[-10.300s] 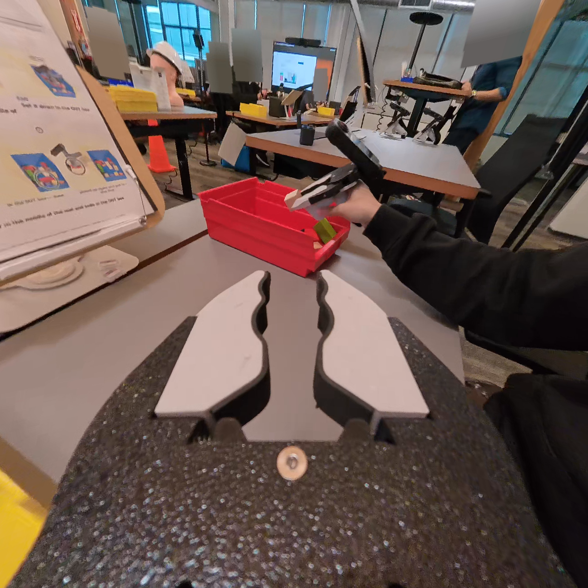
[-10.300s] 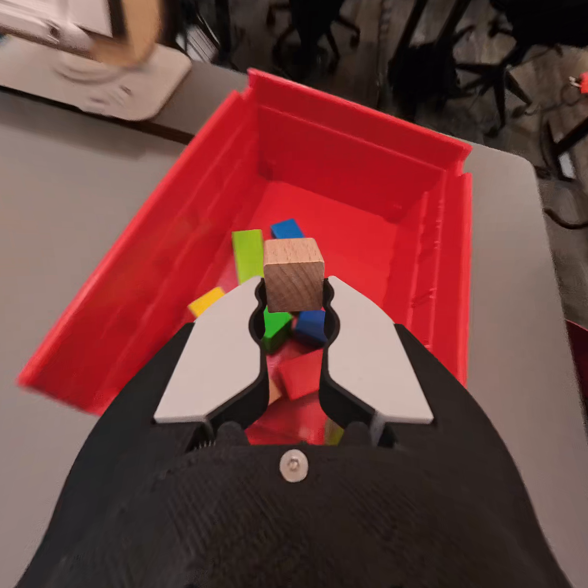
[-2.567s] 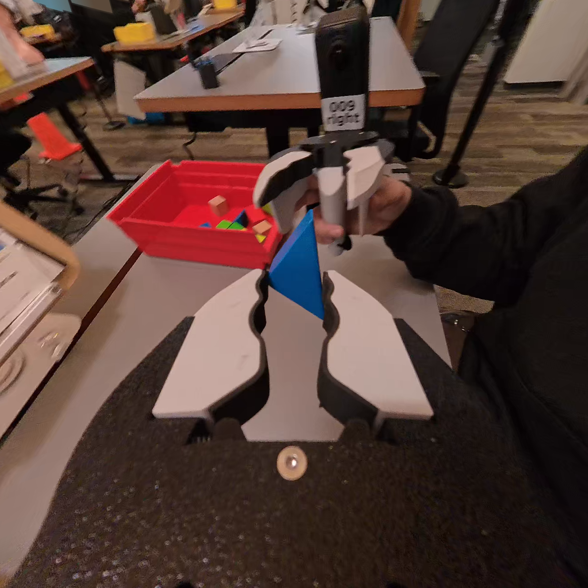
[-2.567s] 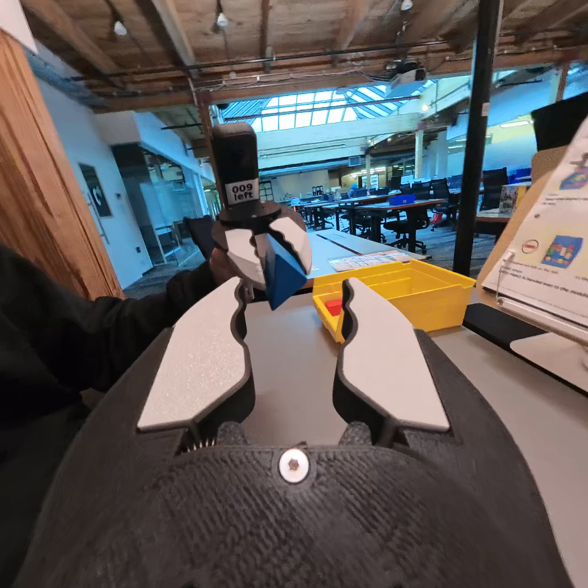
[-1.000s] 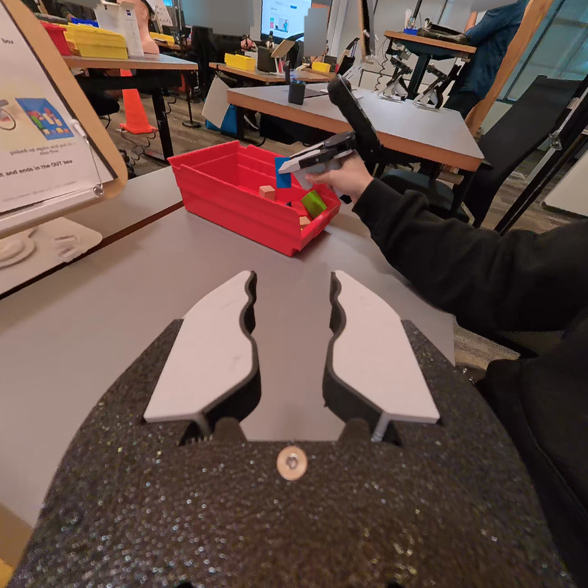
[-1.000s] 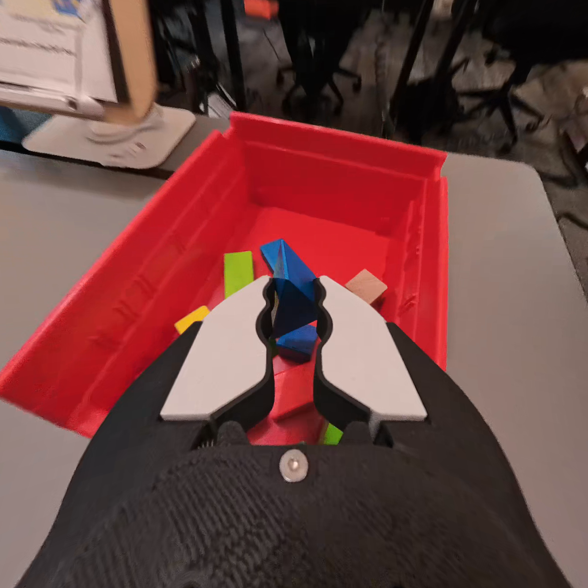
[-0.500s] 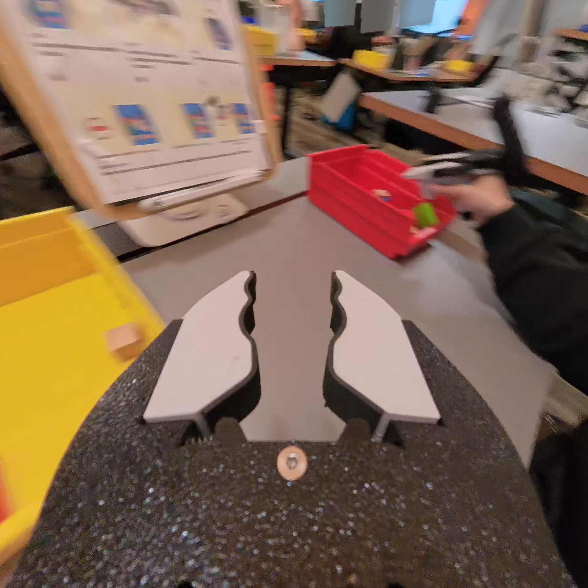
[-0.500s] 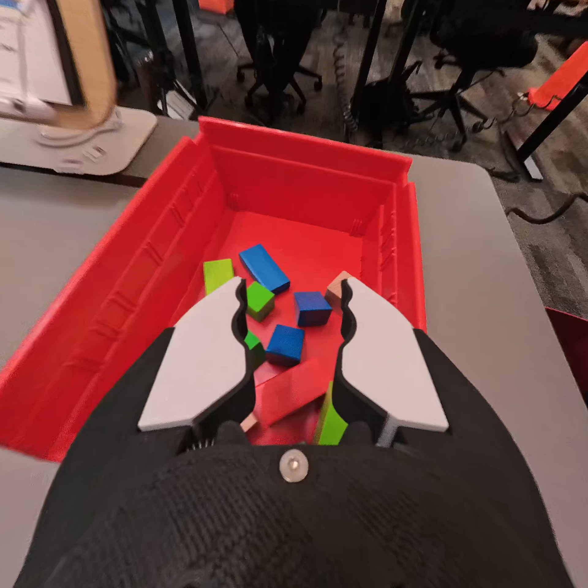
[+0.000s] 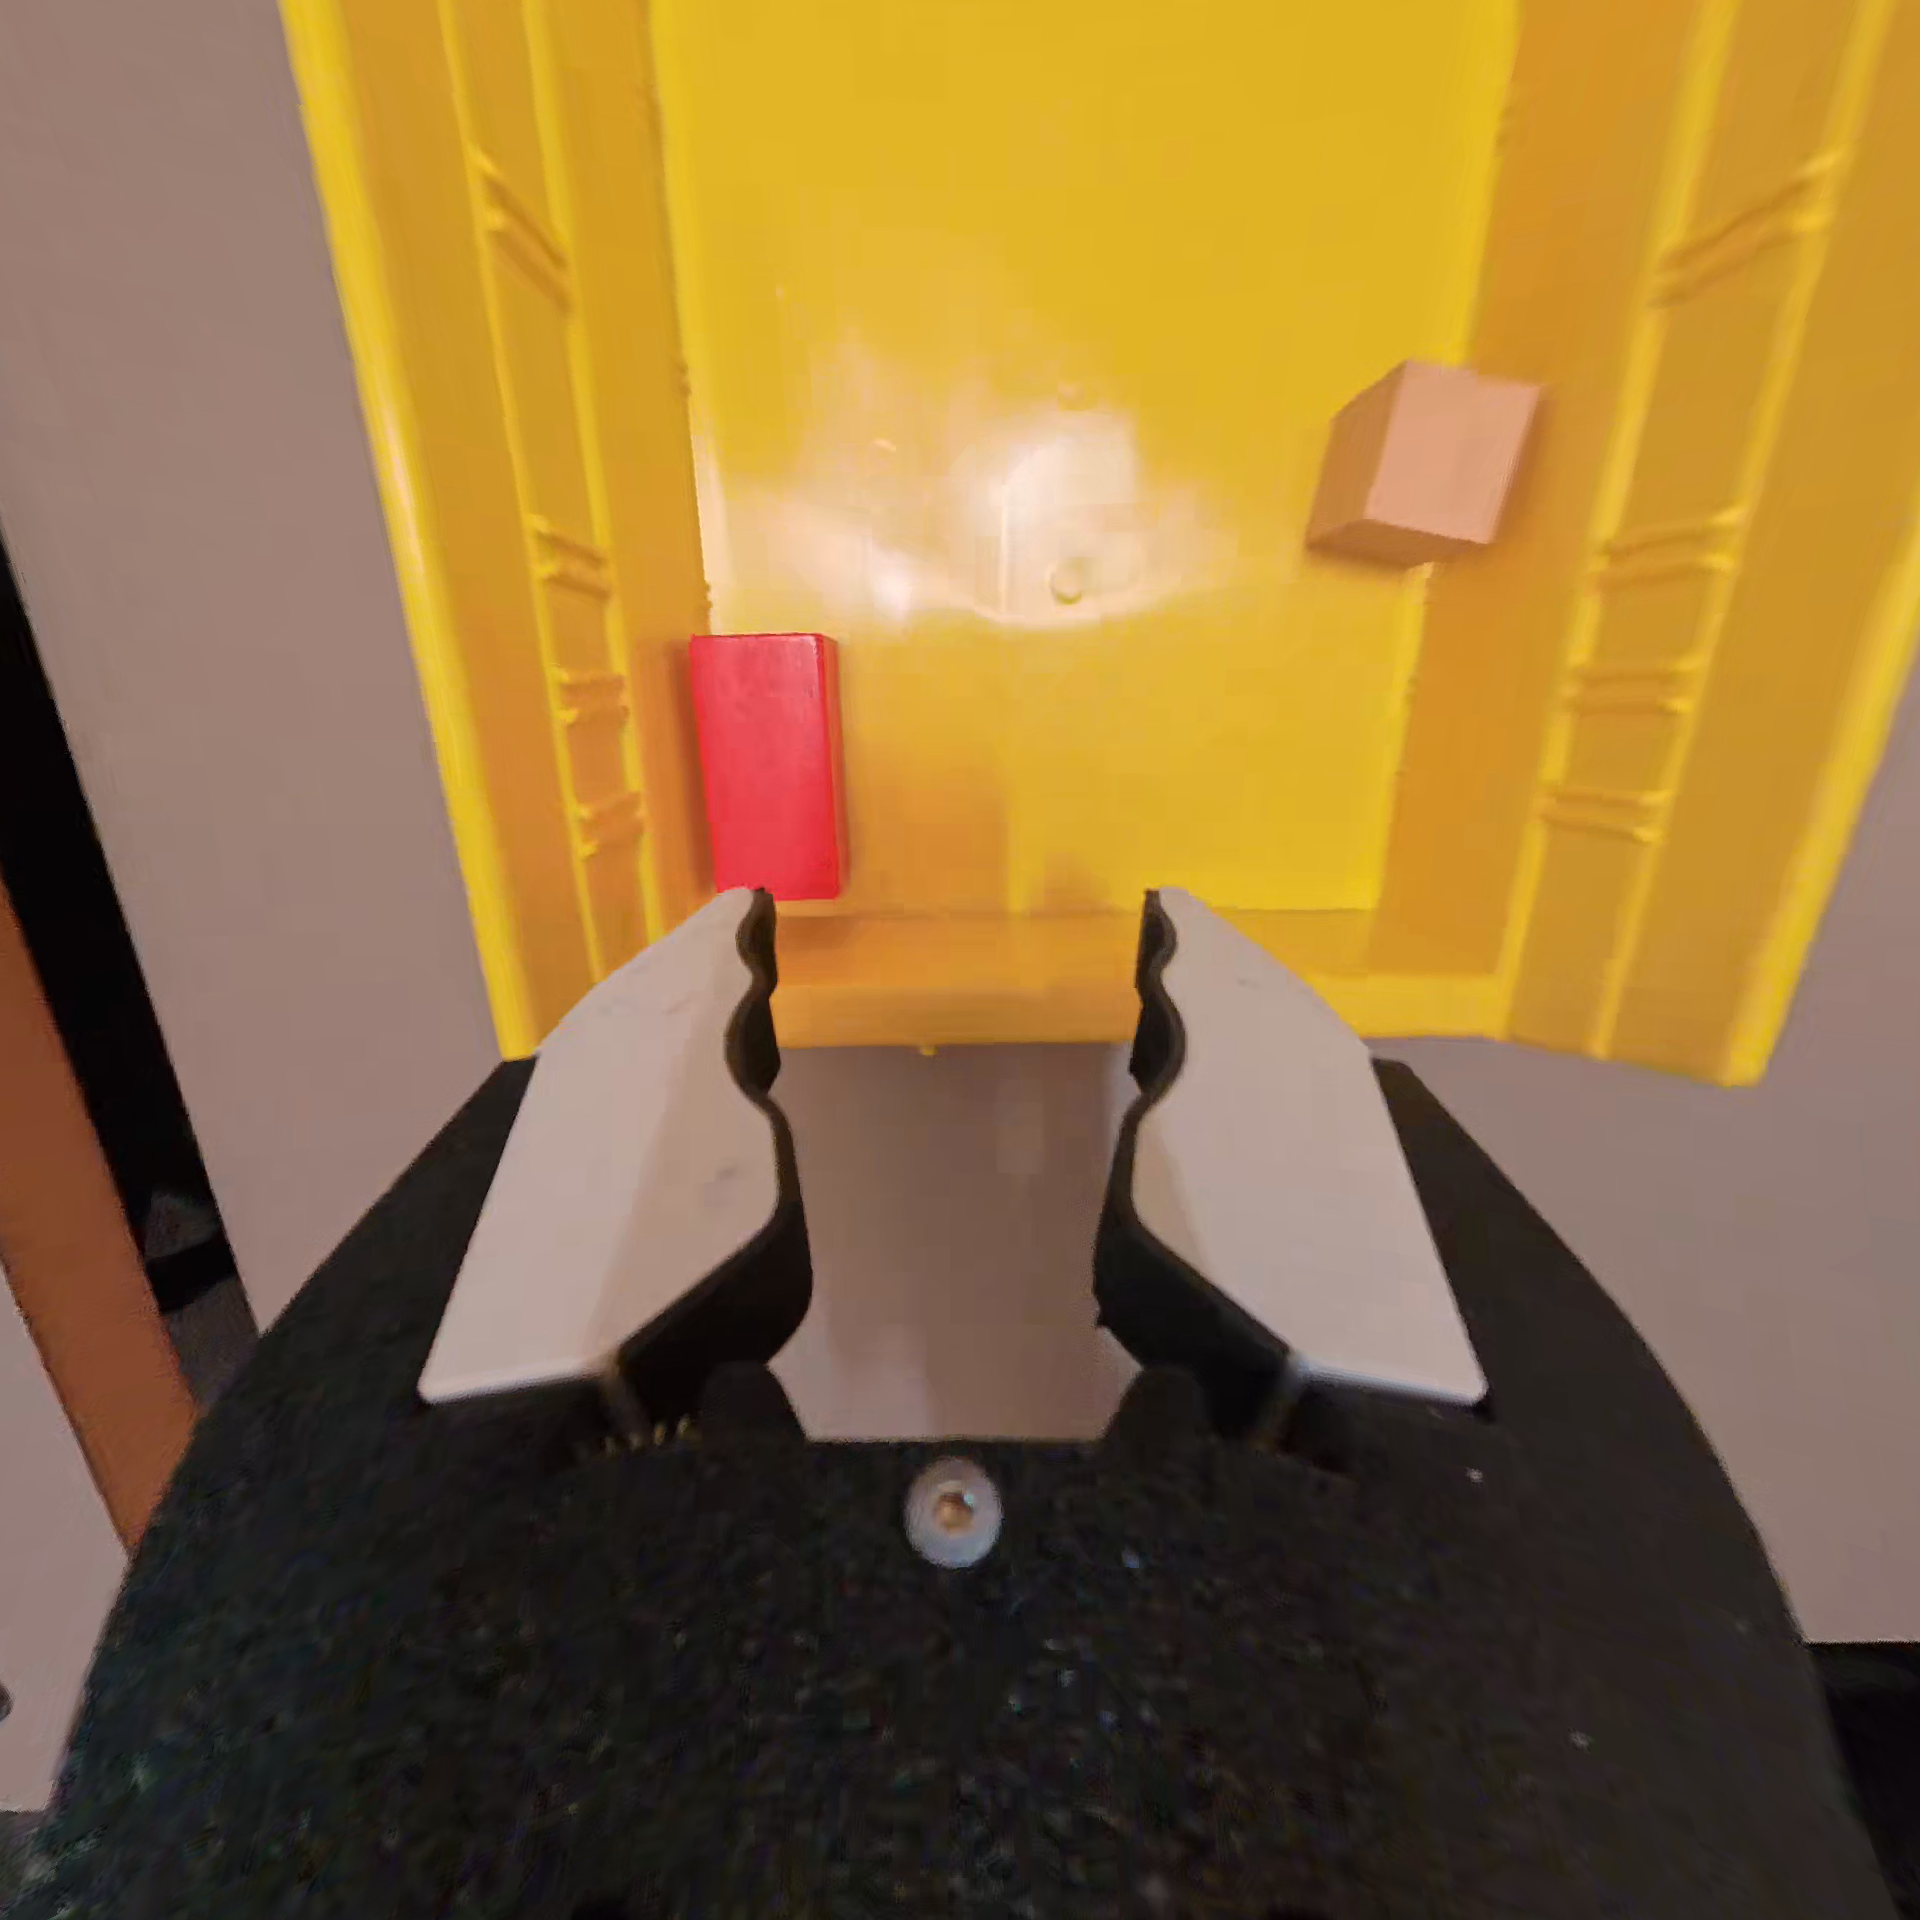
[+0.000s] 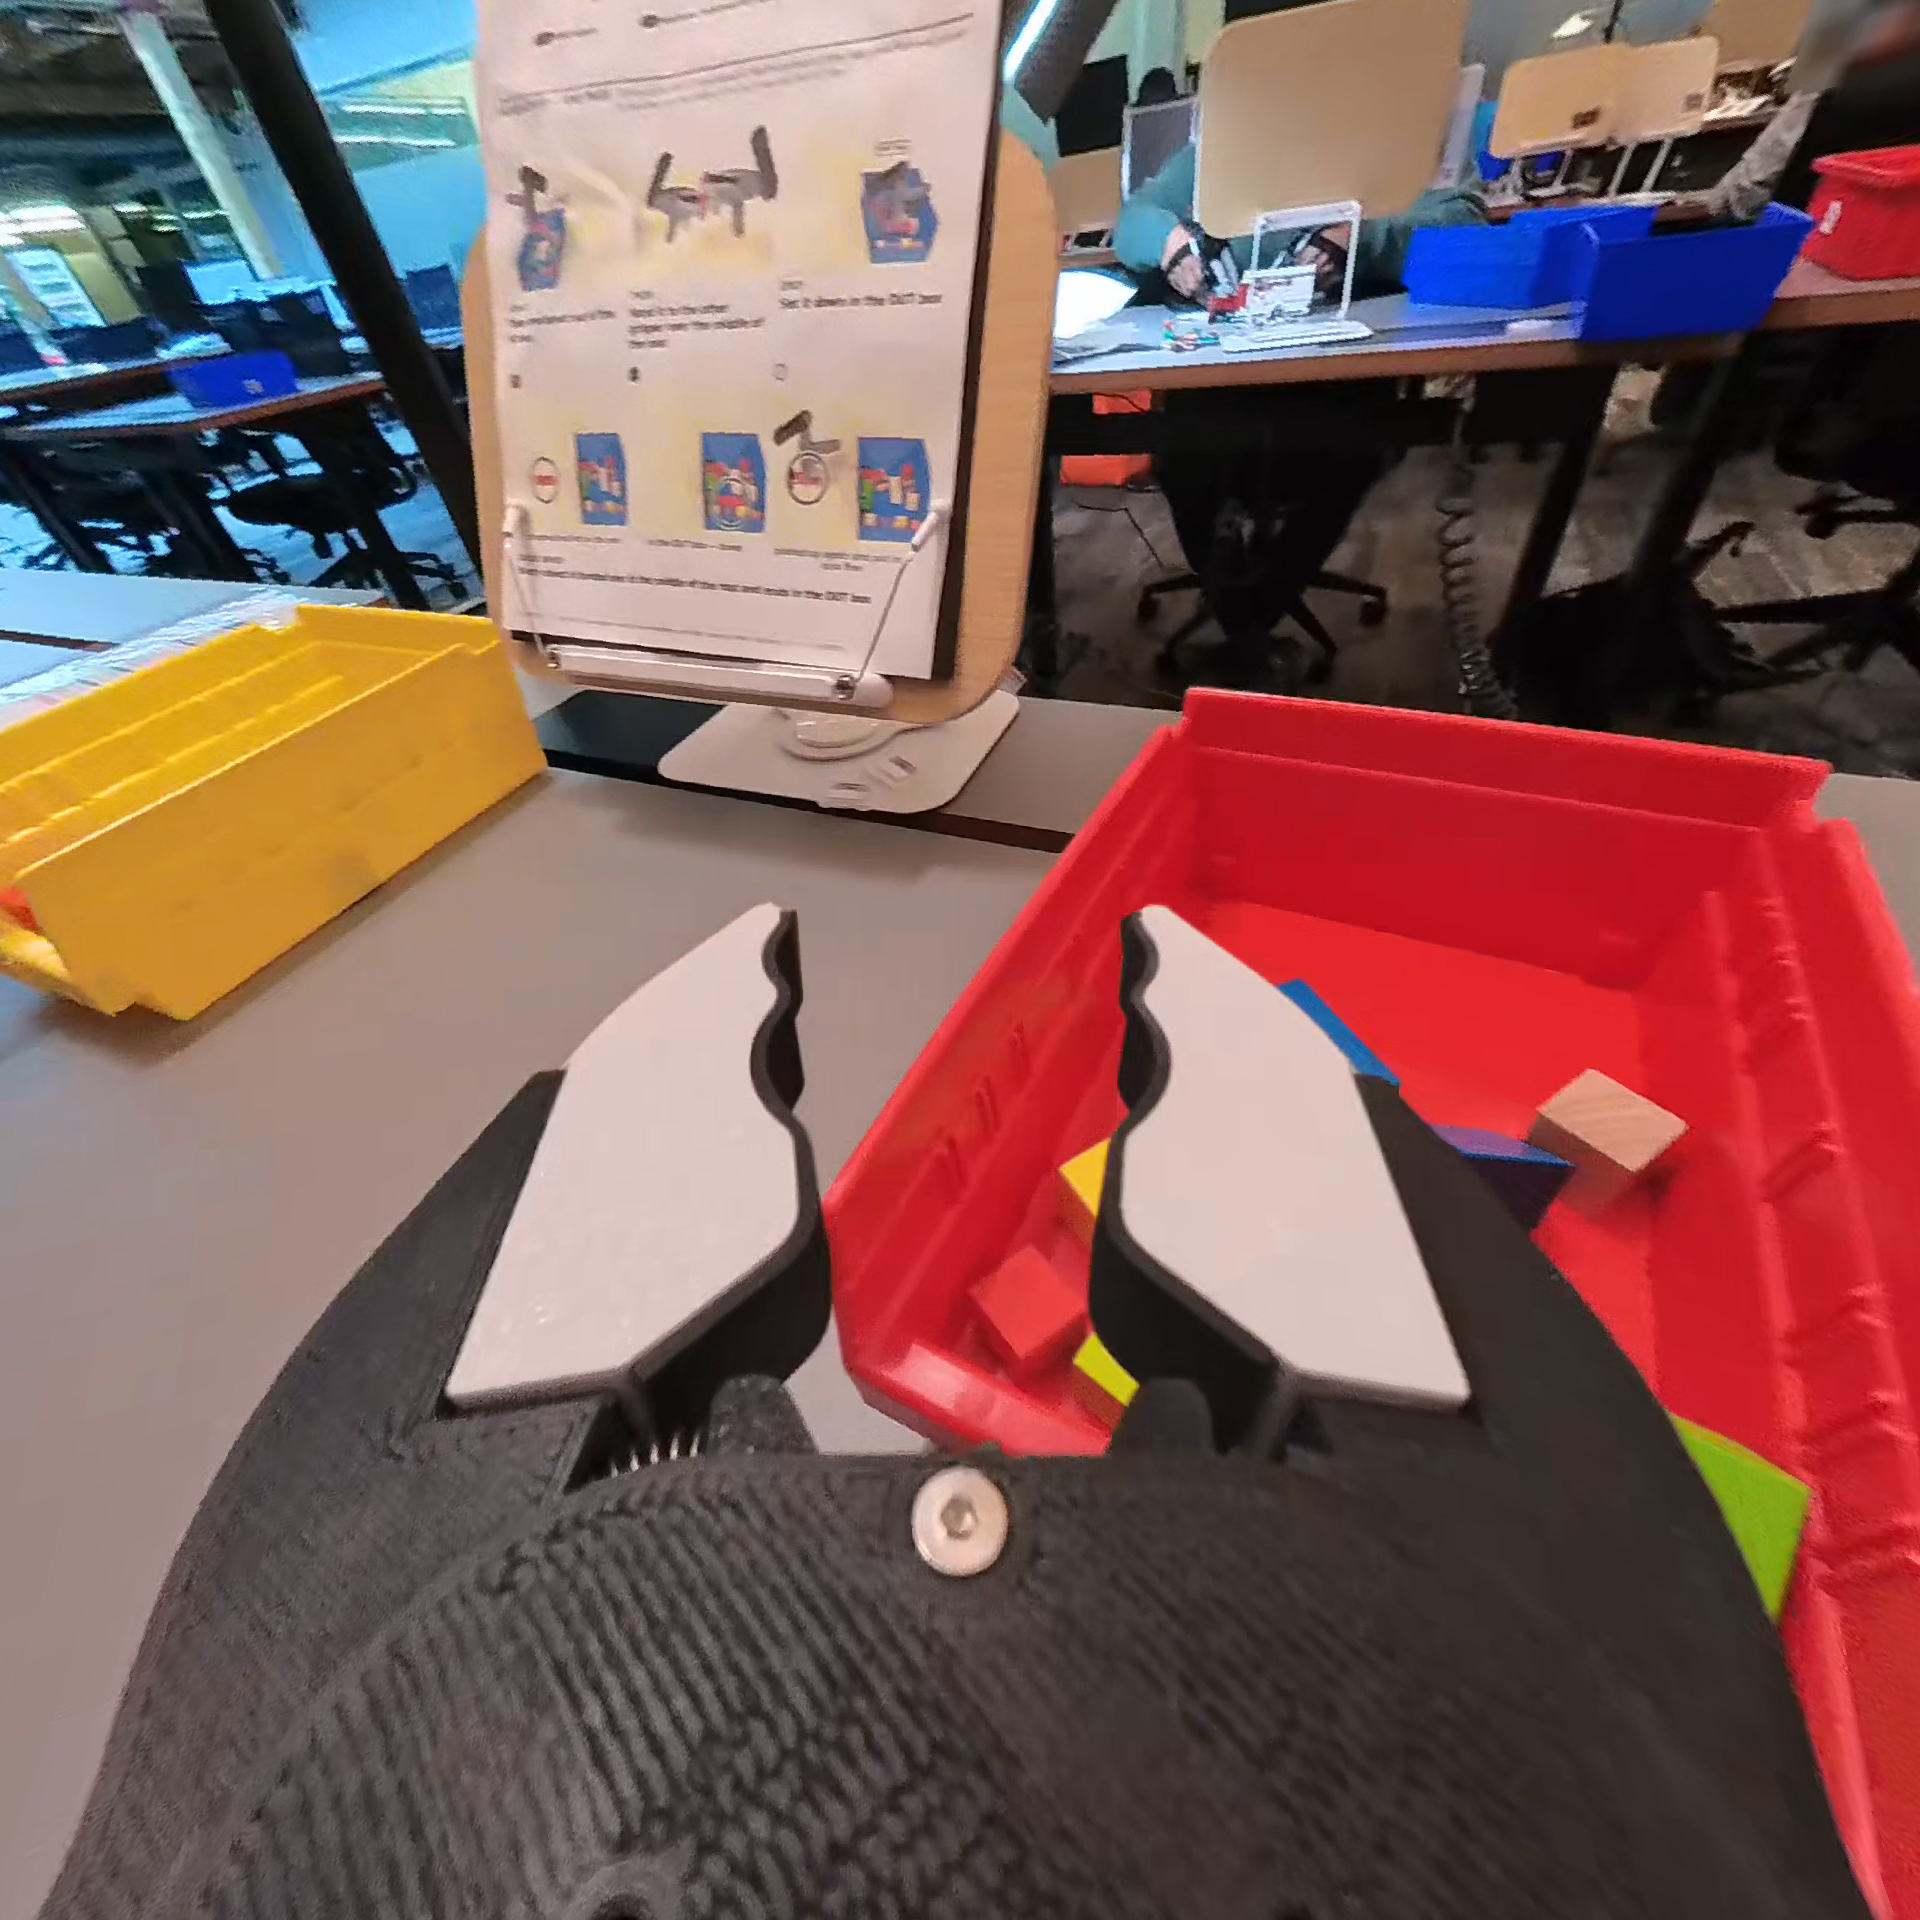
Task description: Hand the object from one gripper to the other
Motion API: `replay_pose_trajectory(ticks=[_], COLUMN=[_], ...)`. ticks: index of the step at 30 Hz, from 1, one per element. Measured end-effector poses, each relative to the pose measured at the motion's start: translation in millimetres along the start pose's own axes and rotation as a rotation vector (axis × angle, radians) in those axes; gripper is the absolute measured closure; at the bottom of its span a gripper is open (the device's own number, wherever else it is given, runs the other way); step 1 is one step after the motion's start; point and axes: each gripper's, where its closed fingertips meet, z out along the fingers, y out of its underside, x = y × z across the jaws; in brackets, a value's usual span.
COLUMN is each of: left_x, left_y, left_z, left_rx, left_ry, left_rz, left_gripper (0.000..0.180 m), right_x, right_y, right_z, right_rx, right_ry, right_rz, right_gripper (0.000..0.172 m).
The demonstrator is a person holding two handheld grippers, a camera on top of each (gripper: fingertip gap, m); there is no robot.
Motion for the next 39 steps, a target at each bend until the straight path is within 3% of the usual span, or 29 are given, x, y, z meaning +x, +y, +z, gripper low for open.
replay_pose_trajectory(ticks=[1,7,18,27,32,36,39], left_x=[-0.5,-27.4,-38.8,-41.5,-40.0,-27.7,-37.2], left_y=[-0.2,13.2,19.3,16.2,22.4,19.2,12.5], left_z=[7.2,36.1,54.6,60.7,58.0,54.2,50.2], left_rx=[-0.026,-0.164,-0.208,-0.239,-0.313,-0.287,-0.24], left_ry=[-0.004,-0.183,-0.288,-0.24,-0.24,-0.176,-0.227], left_rz=[-0.015,-0.051,-0.067,-0.032,0.082,0.029,-0.058], left_gripper=[0.114,0.116,0.125,0.121,0.128,0.129,0.122], right_x=[-3.1,-4.8,-0.9,2.3,1.9,1.4,-0.3], right_y=[0.8,2.1,2.8,2.9,2.1,2.7,2.4], right_z=[1.4,-0.8,0.9,-0.5,-1.1,-1.0,-1.0], right_rx=[-0.009,-0.004,0.034,0.036,0.037,0.03,0.03], right_ry=[-0.018,-0.052,-0.104,-0.107,-0.107,-0.105,-0.11], right_rz=[0.001,0.003,0.081,0.086,0.083,0.078,0.078], right_gripper=[0.112,0.111,0.112,0.112,0.112,0.112,0.112])
